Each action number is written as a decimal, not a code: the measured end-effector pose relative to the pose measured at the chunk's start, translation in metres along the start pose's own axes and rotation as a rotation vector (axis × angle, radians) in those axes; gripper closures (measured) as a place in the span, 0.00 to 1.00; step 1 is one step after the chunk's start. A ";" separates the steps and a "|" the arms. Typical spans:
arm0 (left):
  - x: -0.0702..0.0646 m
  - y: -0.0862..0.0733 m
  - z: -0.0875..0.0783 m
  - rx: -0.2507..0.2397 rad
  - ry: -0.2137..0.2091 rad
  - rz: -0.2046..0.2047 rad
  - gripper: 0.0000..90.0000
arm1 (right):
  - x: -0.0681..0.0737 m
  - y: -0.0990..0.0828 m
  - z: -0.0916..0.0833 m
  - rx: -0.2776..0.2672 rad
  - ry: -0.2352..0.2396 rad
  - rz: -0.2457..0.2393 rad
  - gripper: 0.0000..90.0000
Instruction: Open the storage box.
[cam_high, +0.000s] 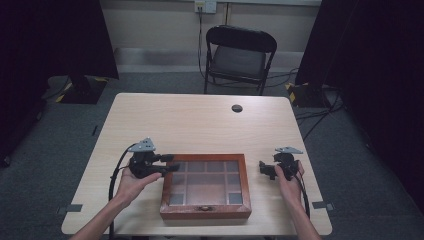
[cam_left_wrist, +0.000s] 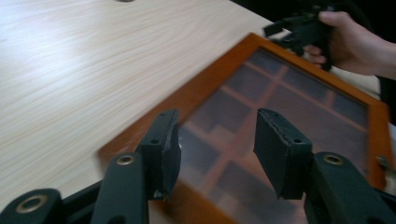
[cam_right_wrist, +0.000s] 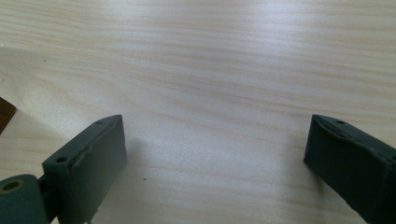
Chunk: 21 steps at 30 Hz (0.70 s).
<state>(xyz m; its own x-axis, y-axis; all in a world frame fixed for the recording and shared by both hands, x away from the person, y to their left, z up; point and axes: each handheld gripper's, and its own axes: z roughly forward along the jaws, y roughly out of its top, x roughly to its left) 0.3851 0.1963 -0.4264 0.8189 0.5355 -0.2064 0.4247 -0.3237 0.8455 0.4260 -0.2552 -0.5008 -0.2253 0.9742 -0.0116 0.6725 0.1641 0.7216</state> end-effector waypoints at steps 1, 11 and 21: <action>0.000 0.000 0.000 0.000 0.000 0.000 0.55 | 0.000 0.000 0.000 0.000 0.000 0.000 0.05; -0.037 0.000 0.016 0.038 -0.133 0.032 0.63 | 0.000 0.000 0.000 0.000 0.000 0.000 0.05; -0.063 -0.005 0.028 0.088 -0.257 0.065 0.80 | 0.000 0.000 0.000 0.000 0.000 0.000 0.05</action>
<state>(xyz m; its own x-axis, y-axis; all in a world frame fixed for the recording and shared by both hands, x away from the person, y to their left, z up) 0.3419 0.1421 -0.4318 0.9119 0.2998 -0.2802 0.3904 -0.4234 0.8175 0.4260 -0.2552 -0.5008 -0.2255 0.9742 -0.0115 0.6726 0.1642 0.7216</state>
